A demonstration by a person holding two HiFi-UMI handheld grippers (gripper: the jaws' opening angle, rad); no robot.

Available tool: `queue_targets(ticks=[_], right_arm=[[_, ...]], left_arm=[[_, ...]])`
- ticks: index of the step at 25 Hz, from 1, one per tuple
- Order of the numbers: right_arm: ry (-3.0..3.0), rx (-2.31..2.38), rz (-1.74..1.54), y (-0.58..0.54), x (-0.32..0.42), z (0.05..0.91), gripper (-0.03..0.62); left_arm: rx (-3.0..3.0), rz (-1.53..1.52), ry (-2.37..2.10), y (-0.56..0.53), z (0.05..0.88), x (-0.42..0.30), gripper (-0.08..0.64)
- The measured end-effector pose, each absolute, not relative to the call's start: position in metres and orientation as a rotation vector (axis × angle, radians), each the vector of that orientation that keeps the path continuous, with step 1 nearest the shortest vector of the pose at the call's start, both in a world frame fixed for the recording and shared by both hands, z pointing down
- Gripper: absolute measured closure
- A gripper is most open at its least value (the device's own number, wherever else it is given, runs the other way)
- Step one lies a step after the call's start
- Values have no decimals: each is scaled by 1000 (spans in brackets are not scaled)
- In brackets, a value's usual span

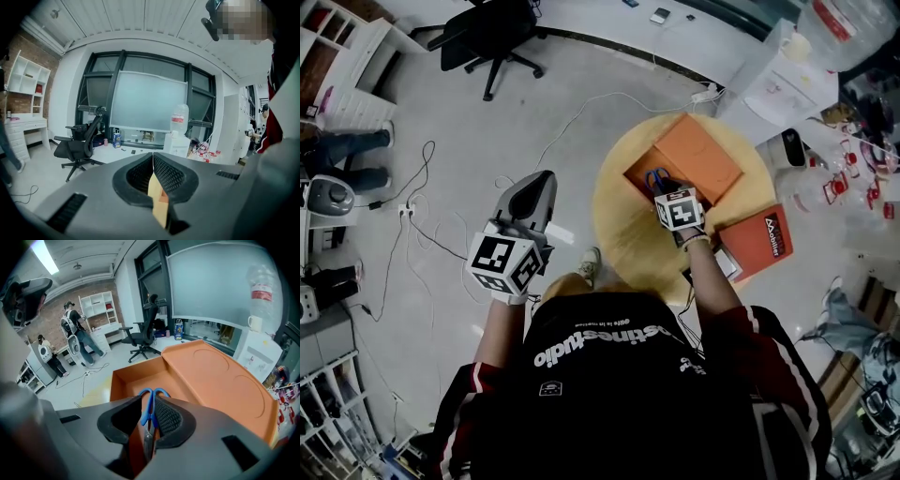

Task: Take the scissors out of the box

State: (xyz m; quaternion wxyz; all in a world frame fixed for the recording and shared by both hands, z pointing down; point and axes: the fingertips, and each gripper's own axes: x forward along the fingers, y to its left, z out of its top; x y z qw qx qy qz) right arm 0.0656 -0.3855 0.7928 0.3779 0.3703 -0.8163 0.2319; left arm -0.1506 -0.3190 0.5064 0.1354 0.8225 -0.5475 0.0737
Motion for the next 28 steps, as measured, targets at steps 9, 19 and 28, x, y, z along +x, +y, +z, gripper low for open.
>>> queue_targets(ticks=[9, 19, 28], right_arm=[[-2031, 922, 605, -391, 65, 817, 489], [-1976, 870, 622, -394, 61, 827, 482], [-1952, 849, 498, -397, 51, 819, 471]], left_arm=[[2320, 235, -1613, -318, 519, -164, 541], [2280, 222, -1620, -319, 528, -172, 541], [2256, 198, -1621, -315, 532, -176, 541]])
